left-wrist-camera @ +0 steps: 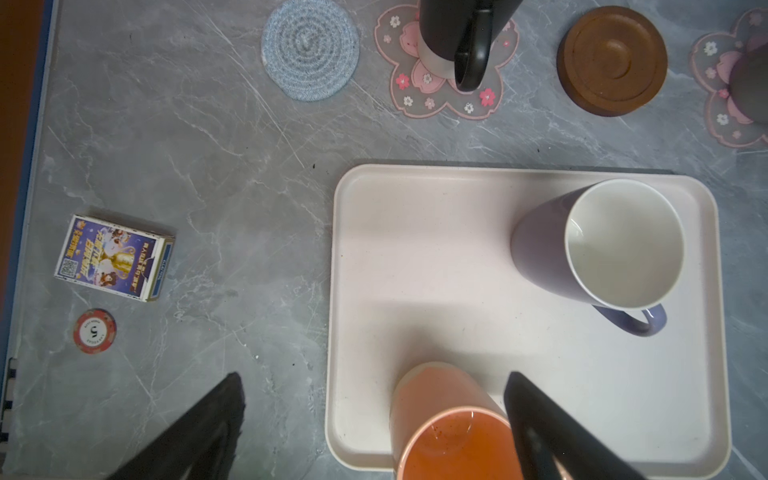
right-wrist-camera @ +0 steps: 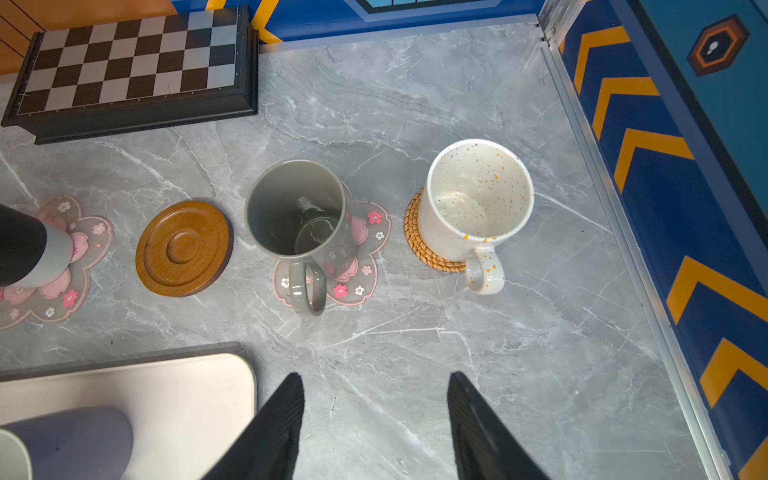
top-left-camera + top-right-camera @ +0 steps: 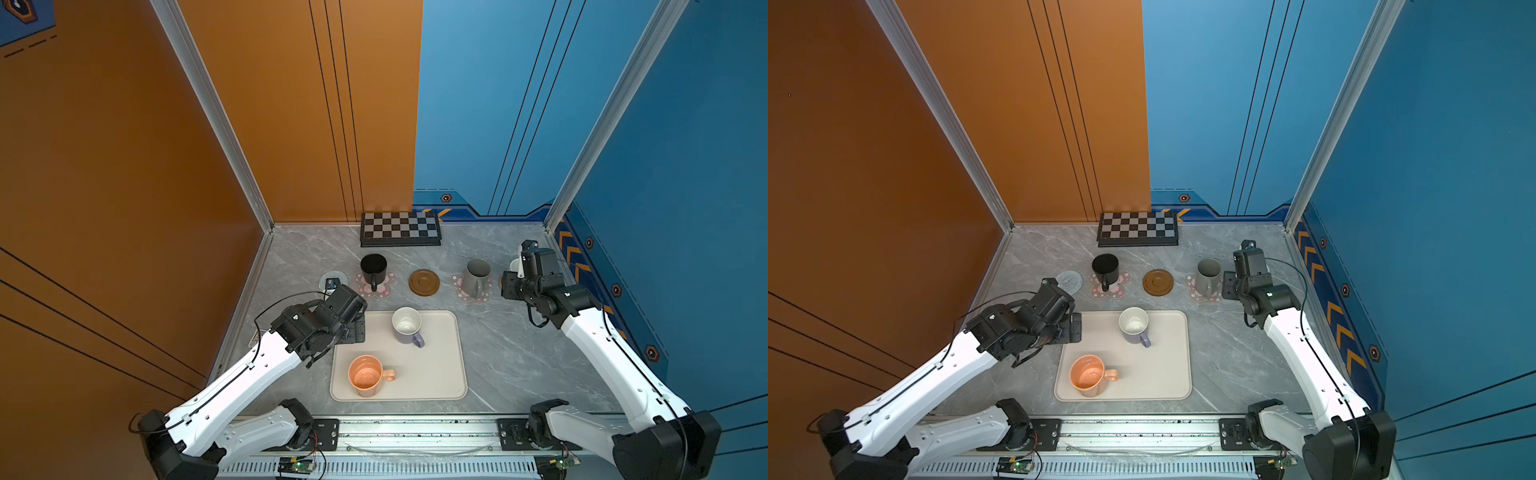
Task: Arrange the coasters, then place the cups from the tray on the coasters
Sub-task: 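Raise the right gripper away while the left gripper moves toward the orange mug, then lower the left gripper over the orange speckled mug on the tray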
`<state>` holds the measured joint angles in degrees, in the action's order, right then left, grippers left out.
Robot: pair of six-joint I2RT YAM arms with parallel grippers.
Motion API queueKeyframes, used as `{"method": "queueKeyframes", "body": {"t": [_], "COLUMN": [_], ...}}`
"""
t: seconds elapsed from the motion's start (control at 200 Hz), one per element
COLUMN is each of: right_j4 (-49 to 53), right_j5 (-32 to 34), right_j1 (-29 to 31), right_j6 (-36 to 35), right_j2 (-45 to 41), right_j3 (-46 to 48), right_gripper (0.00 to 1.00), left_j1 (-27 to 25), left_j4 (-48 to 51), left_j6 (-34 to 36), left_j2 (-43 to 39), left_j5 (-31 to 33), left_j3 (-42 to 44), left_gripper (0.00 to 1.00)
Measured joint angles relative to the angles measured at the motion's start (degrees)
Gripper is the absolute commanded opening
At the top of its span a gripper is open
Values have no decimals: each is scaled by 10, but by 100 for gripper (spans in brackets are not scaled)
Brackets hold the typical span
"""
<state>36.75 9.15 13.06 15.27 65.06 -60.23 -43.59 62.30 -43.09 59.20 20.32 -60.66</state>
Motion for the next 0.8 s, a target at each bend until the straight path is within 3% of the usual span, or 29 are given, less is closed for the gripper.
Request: {"method": "queueKeyframes", "body": {"t": [0.385, 0.801], "right_j4": [3, 3], "right_j5": [-17, -34], "right_j1": [0, 0], "right_j6": [4, 17], "right_j2": [-26, -44], "right_j3": [23, 39], "right_gripper": [58, 58], "left_j1": [-153, -261], "left_j4": [47, 59], "left_j6": [-119, -169], "left_j2": [2, -39], "left_j5": [-15, -70], "left_j3": [4, 54], "left_gripper": [99, 99]}}
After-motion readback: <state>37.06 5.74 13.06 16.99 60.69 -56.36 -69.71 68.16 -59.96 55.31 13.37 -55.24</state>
